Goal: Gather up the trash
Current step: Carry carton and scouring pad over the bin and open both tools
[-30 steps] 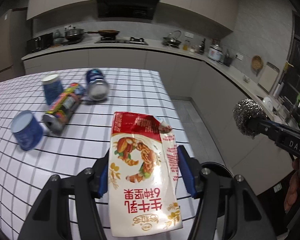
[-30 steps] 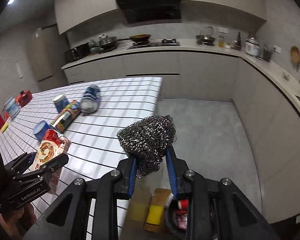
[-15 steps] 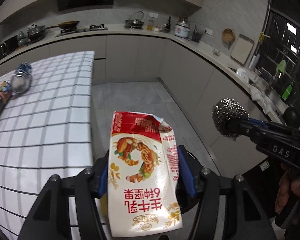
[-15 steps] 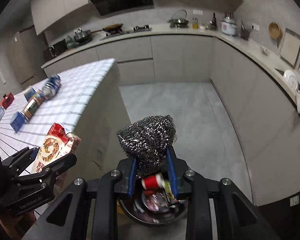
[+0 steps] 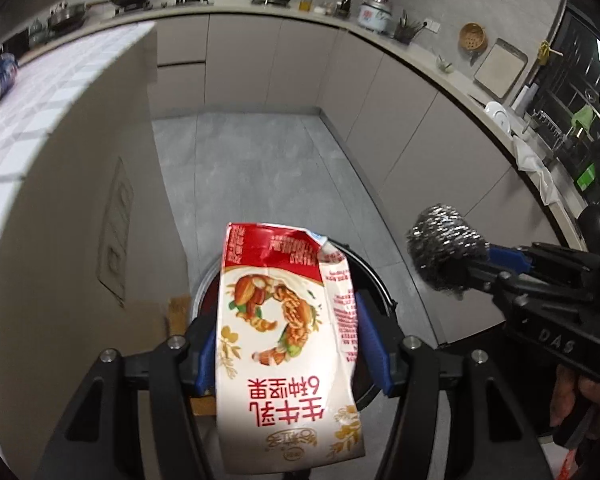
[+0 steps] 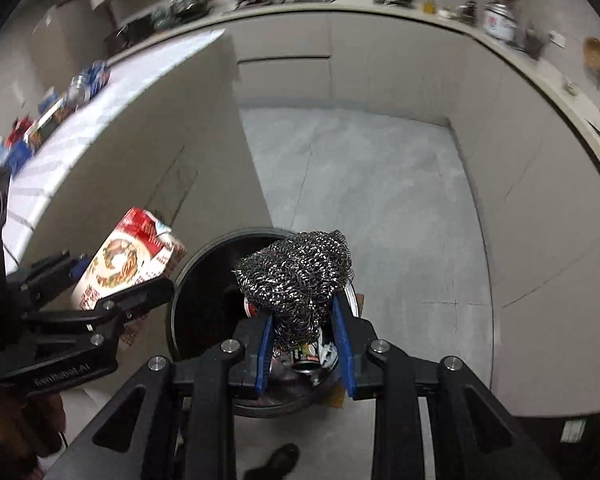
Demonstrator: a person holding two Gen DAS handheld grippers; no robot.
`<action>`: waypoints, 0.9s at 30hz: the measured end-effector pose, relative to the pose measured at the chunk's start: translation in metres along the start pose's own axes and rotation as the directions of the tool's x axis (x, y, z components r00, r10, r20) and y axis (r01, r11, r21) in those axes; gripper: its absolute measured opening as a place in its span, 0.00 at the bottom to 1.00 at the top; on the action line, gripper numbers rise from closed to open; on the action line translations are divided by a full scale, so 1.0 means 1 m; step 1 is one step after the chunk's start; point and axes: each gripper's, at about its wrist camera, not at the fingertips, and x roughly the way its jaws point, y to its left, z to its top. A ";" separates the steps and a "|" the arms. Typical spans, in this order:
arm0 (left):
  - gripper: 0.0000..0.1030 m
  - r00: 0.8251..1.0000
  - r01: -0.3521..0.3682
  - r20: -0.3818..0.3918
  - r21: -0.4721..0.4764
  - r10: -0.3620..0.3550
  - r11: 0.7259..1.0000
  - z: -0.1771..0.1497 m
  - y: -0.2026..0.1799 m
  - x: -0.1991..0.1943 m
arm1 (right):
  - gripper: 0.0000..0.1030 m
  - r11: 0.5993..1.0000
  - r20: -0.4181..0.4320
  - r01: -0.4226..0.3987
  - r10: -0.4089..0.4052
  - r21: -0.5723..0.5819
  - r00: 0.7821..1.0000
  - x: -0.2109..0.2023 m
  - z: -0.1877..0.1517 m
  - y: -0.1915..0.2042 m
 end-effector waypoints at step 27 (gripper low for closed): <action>0.84 0.964 -0.206 0.157 -0.071 0.215 0.976 0.029 -0.001 -0.042 | 0.84 0.999 0.035 0.029 -0.028 -0.017 0.999 -0.006 0.038 -0.016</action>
